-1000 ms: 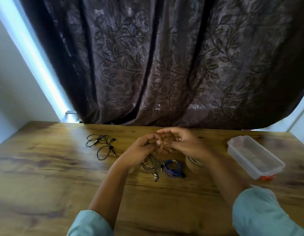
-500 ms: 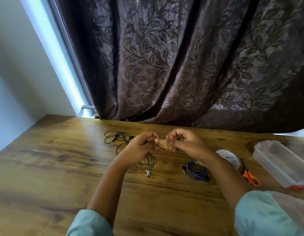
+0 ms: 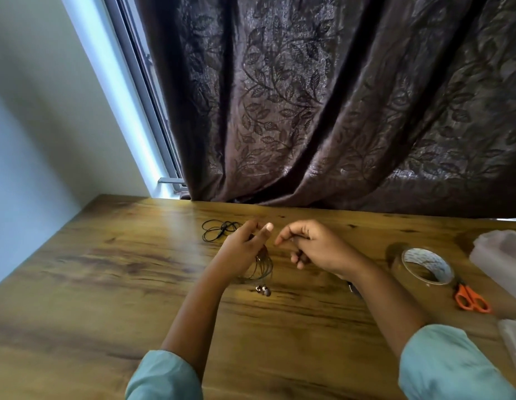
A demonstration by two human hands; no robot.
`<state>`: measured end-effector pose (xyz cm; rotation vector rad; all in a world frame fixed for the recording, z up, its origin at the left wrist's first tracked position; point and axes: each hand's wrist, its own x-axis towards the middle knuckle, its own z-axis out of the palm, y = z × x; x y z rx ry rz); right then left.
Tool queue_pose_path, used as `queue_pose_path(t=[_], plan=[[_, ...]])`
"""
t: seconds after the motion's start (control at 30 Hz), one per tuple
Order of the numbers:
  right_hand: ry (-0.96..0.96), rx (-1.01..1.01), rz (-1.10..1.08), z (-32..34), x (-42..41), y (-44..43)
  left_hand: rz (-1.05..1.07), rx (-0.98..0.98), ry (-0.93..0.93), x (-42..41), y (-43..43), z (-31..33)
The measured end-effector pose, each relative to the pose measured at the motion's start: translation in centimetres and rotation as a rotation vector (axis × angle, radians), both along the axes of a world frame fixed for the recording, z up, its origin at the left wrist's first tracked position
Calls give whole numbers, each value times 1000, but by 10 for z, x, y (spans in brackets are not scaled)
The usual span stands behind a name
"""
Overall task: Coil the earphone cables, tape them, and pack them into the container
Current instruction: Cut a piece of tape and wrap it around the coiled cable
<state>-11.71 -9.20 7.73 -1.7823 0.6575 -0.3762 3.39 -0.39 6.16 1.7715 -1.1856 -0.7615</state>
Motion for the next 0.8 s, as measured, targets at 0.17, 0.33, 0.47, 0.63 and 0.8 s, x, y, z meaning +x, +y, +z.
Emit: queue_pose_path(t=[0.17,0.33,0.47,0.63,0.8], plan=[[-29,-74,28,-3,18,19,157,103,40,8,7,0],[-145,-228,-108,-13,30,34,134,213,222,13,9,2],[-175,-266,-190,-25,33,32,128,170,463,18,14,1],[-211,-200,-171,-27,37,25,108,87,584,19,20,3],[-234,99,-67,-25,46,29,-34,-4,770,20,22,1]])
